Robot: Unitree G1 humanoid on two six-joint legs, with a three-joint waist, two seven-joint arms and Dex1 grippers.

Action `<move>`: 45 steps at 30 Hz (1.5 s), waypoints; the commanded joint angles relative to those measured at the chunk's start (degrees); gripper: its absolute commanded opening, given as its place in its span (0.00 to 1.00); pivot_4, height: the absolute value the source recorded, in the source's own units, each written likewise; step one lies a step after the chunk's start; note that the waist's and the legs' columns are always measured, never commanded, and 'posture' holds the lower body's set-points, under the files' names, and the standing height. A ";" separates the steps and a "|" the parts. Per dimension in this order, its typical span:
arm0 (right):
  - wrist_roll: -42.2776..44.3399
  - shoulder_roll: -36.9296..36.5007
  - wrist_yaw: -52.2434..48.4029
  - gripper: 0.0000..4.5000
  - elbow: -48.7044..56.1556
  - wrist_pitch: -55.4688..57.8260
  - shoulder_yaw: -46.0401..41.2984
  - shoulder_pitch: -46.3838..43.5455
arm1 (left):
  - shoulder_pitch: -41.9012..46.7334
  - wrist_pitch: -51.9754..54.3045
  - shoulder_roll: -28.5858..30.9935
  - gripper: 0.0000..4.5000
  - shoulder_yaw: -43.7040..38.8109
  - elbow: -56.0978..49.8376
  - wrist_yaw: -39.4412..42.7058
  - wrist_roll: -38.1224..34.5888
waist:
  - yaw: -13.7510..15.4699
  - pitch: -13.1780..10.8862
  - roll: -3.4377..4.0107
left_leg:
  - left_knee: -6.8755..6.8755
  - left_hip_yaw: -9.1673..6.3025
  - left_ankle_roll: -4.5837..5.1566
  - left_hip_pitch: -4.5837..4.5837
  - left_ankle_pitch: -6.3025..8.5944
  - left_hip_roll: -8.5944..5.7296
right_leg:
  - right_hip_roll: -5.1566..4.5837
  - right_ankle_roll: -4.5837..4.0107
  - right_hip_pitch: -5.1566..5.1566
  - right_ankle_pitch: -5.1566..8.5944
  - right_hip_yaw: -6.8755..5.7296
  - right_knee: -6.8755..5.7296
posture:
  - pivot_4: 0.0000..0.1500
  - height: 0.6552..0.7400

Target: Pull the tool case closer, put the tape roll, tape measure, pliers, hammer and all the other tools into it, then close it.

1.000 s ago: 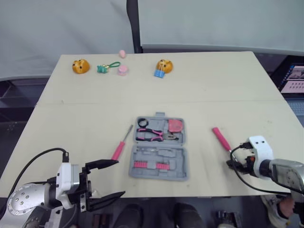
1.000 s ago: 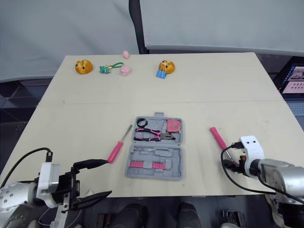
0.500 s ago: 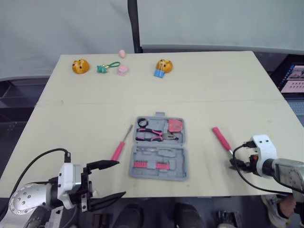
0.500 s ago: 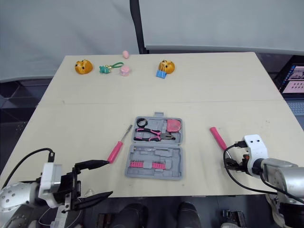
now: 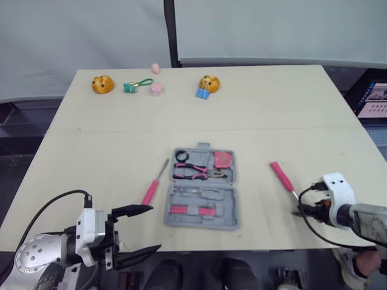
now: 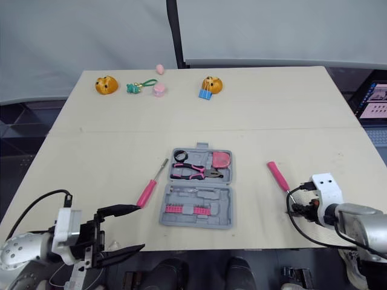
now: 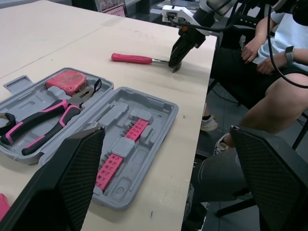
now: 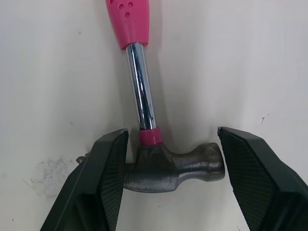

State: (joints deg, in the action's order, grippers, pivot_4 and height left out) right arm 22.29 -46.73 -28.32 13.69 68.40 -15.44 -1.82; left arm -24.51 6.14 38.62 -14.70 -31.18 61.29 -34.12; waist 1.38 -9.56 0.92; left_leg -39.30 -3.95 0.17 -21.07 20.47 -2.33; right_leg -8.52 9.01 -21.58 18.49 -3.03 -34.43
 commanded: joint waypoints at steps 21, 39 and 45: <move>0.73 -0.39 -2.57 0.05 1.09 -2.77 2.85 0.12 | -0.90 -1.46 -0.28 1.00 -0.58 -0.60 -0.70 0.04 | 0.00 -0.02 -0.12 | 0.01 0.00 -0.02 0.02 -0.01 -0.01 | -0.02 -0.01 0.01 -0.01 0.01 0.01 | 1.00 0.67; -0.12 -1.42 -1.57 0.02 1.95 0.26 4.36 -1.82 | -1.18 -0.71 -0.94 1.00 -0.64 -1.03 -2.00 -0.86 | -0.05 -0.03 -0.17 | 0.02 -0.02 -0.02 0.02 -0.01 0.01 | 0.00 -0.02 0.01 -0.01 -0.01 0.03 | 1.00 0.67; 2.17 -10.41 -3.35 0.02 8.21 14.11 10.07 -11.72 | -0.42 1.36 -0.06 1.00 -4.27 1.70 -1.71 -3.91 | -0.08 -0.27 0.21 | 0.02 -0.02 -0.02 -0.01 -0.02 0.00 | -0.02 -0.02 -0.04 -0.01 0.00 0.01 | 1.00 0.67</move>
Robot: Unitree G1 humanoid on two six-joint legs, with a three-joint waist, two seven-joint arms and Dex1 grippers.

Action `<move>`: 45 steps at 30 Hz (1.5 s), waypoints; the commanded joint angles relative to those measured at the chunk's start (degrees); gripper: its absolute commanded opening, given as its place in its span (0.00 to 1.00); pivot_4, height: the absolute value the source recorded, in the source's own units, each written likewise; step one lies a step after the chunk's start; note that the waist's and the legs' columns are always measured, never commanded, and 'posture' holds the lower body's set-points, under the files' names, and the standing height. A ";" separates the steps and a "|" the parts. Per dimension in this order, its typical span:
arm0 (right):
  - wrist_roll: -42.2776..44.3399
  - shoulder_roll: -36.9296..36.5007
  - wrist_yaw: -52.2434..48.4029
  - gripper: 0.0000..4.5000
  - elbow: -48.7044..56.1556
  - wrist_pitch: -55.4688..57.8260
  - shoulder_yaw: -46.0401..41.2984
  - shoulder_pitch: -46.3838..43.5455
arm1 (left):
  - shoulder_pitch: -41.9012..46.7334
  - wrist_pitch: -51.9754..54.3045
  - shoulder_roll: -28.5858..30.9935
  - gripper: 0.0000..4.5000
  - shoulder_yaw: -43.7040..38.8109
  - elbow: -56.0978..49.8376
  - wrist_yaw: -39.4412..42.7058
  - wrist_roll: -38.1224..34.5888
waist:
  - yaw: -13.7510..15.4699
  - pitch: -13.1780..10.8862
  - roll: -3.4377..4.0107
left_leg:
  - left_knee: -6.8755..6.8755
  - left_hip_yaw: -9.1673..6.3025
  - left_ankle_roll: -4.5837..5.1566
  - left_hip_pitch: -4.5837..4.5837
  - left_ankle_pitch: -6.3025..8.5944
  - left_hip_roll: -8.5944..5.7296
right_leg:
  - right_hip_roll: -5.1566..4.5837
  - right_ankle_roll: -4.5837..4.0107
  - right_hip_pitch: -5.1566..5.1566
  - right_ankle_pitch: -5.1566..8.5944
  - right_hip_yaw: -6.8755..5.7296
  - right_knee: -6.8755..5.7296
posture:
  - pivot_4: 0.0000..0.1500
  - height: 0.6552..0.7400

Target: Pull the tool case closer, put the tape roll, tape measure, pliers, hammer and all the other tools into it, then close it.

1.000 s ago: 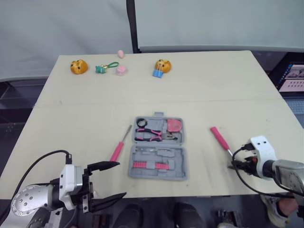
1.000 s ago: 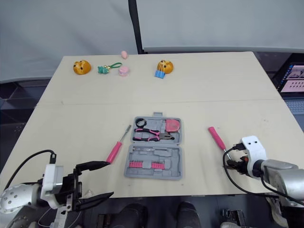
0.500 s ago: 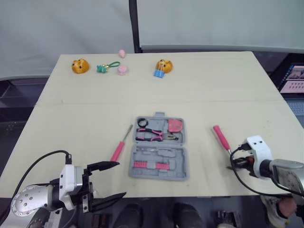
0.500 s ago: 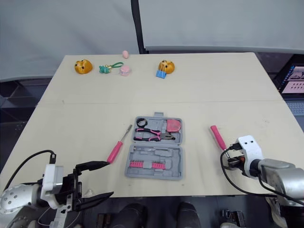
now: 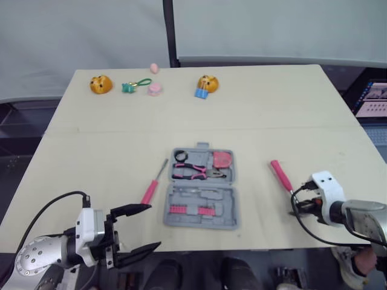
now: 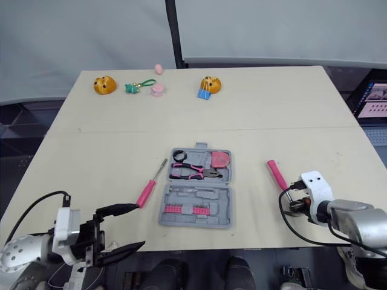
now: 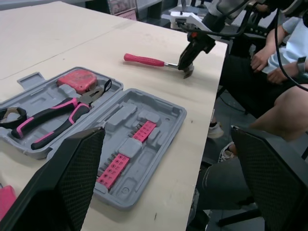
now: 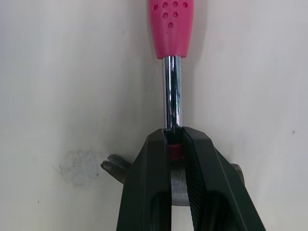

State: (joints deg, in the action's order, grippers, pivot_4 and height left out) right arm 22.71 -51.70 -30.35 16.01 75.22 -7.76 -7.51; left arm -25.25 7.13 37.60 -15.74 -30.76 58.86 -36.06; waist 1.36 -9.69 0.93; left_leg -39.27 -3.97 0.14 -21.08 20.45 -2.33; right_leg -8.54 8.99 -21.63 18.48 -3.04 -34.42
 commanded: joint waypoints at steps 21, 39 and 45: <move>28.46 -19.18 -8.69 0.02 23.46 17.28 31.01 -44.56 | 0.07 -0.05 6.02 1.00 -13.15 10.60 12.02 -3.34 | -0.27 -0.84 0.04 | 0.15 0.32 -0.01 -0.59 0.00 0.07 | 0.00 -0.04 -0.89 -0.03 0.03 -0.19 | 1.00 0.67; 13.89 -9.13 -21.96 0.02 19.56 10.80 61.75 -66.34 | -2.08 -5.67 5.87 1.00 -15.20 15.86 16.78 1.65 | -1.77 -0.89 -0.04 | 0.15 0.37 -0.04 -0.59 0.00 0.08 | -0.03 -0.05 -1.04 -0.03 0.10 -0.53 | 1.00 0.67; 9.61 -3.14 -25.48 0.02 15.07 9.02 68.67 -71.79 | -2.98 -6.76 4.54 1.00 -14.38 15.17 16.14 2.75 | -1.83 -0.89 -0.04 | 0.14 0.40 -0.06 -0.59 -0.01 0.08 | -0.03 -0.06 -1.11 -0.03 0.13 -0.61 | 1.00 0.67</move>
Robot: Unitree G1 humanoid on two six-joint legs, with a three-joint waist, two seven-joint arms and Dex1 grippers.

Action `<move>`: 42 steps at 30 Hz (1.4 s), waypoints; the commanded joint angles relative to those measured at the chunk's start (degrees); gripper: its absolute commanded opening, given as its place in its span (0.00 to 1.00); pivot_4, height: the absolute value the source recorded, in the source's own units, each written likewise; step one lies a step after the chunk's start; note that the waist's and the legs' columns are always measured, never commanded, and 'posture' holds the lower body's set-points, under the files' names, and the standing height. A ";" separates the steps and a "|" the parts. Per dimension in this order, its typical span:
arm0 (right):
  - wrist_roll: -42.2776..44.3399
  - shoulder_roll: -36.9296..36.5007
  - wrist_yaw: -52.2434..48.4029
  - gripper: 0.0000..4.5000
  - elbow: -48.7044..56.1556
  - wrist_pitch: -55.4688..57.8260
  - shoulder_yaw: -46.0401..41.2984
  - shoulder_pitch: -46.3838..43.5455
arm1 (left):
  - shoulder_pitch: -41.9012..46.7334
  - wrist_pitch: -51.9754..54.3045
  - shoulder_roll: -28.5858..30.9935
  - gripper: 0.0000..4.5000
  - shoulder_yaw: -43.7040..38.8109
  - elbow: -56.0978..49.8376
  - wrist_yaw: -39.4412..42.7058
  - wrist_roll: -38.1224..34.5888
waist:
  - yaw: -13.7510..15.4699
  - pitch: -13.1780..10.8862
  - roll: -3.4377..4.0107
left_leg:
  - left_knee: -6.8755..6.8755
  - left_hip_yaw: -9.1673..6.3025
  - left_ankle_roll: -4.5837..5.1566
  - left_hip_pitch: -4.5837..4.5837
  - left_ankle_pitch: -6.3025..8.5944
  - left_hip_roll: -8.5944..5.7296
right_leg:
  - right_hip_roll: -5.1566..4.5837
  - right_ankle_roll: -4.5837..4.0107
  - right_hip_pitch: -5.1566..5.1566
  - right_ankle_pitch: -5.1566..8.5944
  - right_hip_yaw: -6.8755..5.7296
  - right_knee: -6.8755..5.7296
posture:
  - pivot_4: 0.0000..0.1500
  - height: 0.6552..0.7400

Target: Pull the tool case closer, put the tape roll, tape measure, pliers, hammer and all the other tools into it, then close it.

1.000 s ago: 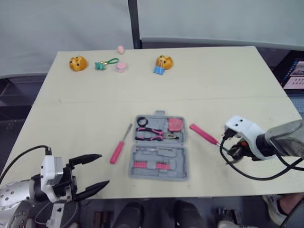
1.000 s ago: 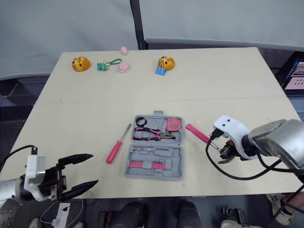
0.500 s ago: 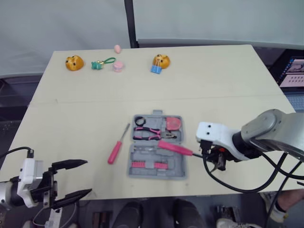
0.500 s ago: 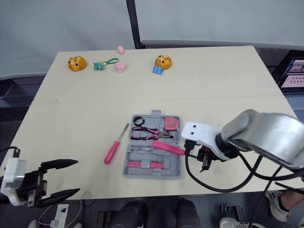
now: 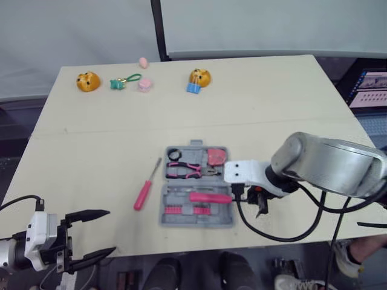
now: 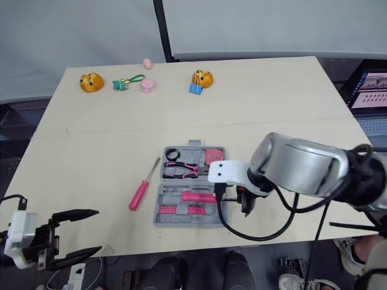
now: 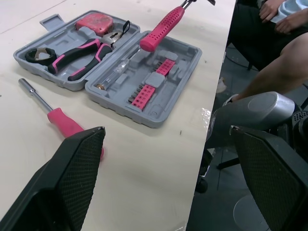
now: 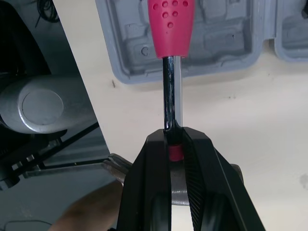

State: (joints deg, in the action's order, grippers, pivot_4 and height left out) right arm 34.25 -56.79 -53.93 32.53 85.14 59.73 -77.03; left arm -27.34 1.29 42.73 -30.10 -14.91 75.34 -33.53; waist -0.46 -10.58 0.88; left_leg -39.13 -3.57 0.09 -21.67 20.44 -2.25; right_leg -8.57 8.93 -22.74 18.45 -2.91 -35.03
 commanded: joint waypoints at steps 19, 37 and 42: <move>-9.02 19.16 -0.50 0.02 -16.25 -1.60 4.93 -3.02 | -1.26 -2.56 -0.96 1.00 0.72 -0.09 -1.44 1.98 | -1.28 0.01 -0.02 | -0.03 0.08 -0.05 0.00 -0.02 -0.01 | -0.03 -0.17 -0.34 -0.04 -0.06 -0.55 | 1.00 0.67; -11.95 25.76 -1.48 0.02 -21.30 -4.38 7.12 -2.28 | -3.11 -3.80 -1.58 1.00 -0.80 0.49 -3.06 1.75 | -1.34 0.04 -0.06 | -0.04 0.64 -0.06 0.00 -0.02 0.10 | -0.09 -0.24 -0.77 -0.06 -0.06 -0.85 | 1.00 0.67; -12.51 26.59 -1.43 0.02 -22.14 -4.83 7.27 -2.01 | -2.94 -3.52 -1.48 1.00 -1.07 0.32 -3.29 1.67 | -1.45 0.05 -0.08 | -0.04 0.65 -0.07 0.00 -0.01 0.10 | -0.08 -0.25 -0.78 -0.07 -0.06 -0.85 | 1.00 0.67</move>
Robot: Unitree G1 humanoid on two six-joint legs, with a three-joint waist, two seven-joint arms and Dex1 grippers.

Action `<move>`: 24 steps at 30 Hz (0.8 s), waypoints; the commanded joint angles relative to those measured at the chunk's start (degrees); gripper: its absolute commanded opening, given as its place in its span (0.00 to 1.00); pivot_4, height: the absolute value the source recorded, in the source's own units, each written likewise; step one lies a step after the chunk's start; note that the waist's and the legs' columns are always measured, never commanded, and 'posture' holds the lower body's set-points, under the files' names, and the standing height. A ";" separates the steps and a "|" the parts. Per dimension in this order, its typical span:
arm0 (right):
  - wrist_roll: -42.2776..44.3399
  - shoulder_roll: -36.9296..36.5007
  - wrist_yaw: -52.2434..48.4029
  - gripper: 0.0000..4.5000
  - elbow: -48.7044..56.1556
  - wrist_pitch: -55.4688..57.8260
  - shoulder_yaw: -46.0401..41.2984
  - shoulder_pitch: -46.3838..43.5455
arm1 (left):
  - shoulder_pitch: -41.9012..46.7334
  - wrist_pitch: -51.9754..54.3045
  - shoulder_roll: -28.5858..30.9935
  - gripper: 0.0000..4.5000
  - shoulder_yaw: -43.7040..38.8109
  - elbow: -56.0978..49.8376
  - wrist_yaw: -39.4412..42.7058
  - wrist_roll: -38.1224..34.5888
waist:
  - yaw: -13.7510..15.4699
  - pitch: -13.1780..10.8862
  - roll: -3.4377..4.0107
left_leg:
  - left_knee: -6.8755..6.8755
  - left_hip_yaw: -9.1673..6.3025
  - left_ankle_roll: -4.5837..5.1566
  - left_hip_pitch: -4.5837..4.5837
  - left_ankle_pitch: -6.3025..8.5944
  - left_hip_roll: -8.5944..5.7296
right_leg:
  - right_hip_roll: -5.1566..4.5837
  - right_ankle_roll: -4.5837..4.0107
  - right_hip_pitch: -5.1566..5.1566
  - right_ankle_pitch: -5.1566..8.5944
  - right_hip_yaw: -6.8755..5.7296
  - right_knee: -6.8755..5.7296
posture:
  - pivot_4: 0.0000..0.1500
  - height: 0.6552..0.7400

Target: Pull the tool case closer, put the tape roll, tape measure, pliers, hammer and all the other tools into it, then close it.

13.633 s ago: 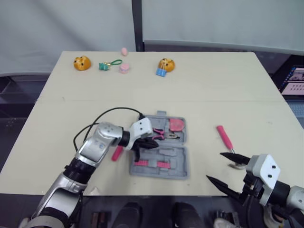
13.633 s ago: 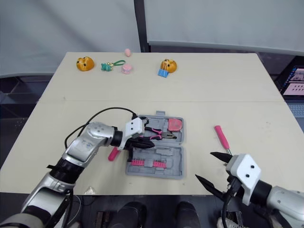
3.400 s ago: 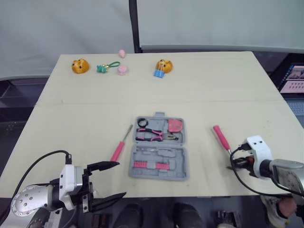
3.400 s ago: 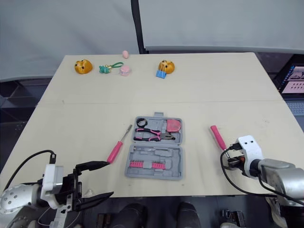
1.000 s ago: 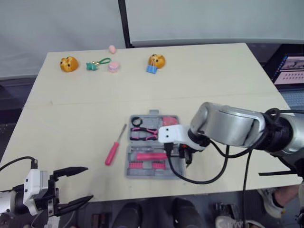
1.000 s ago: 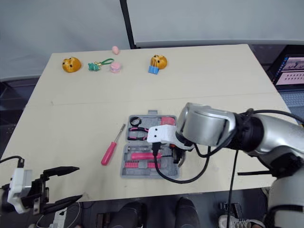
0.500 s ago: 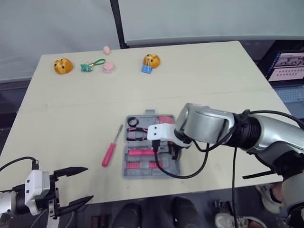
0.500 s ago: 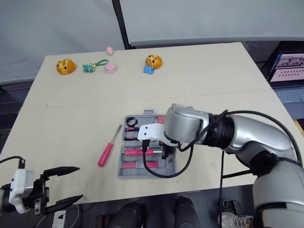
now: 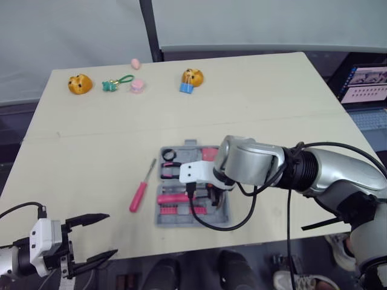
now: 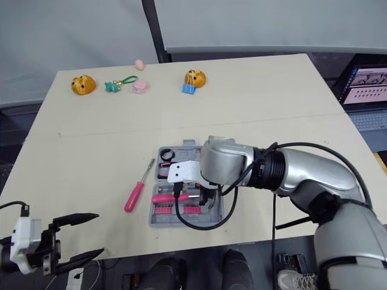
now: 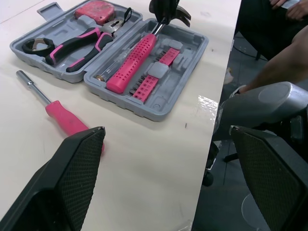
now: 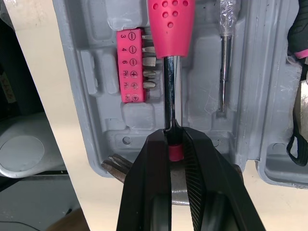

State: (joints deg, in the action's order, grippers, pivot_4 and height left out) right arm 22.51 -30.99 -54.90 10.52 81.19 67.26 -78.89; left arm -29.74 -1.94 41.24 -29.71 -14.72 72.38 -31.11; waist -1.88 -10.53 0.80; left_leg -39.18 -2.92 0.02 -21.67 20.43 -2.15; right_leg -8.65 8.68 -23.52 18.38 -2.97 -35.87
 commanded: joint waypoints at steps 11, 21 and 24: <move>-1.60 1.11 -0.71 0.02 -0.65 -1.44 0.83 0.89 | -0.79 -0.08 -0.70 1.00 -0.49 -1.18 -1.46 -0.62 | -0.03 0.01 -0.01 | 0.00 0.03 0.00 0.00 0.00 0.01 | 0.00 -0.01 -0.02 0.00 0.00 -0.01 | 1.00 0.67; -1.66 1.32 -0.56 0.02 -0.92 -1.27 0.98 1.52 | -1.15 -0.26 -0.84 1.00 -0.58 -1.36 -1.52 -0.60 | -0.04 0.01 -0.02 | 0.00 0.04 0.00 0.00 0.00 0.01 | 0.00 -0.01 -0.02 -0.01 0.00 -0.01 | 1.00 0.67; -1.85 1.34 -0.61 0.02 -1.15 -1.50 0.96 1.51 | -1.11 -0.37 -0.82 1.00 -0.57 -1.31 -1.49 -0.55 | -0.04 0.01 -0.02 | 0.00 0.04 0.00 0.00 0.00 0.01 | 0.00 -0.01 -0.03 -0.01 0.00 -0.01 | 1.00 0.67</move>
State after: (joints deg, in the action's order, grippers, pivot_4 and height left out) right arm 21.20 -30.03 -54.90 8.73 80.01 68.46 -77.30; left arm -30.03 -1.81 40.63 -29.85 -15.04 70.83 -31.11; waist -1.92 -10.52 0.79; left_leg -39.18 -2.88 0.02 -21.67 20.43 -2.14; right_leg -8.66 8.67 -23.54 18.38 -2.97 -35.89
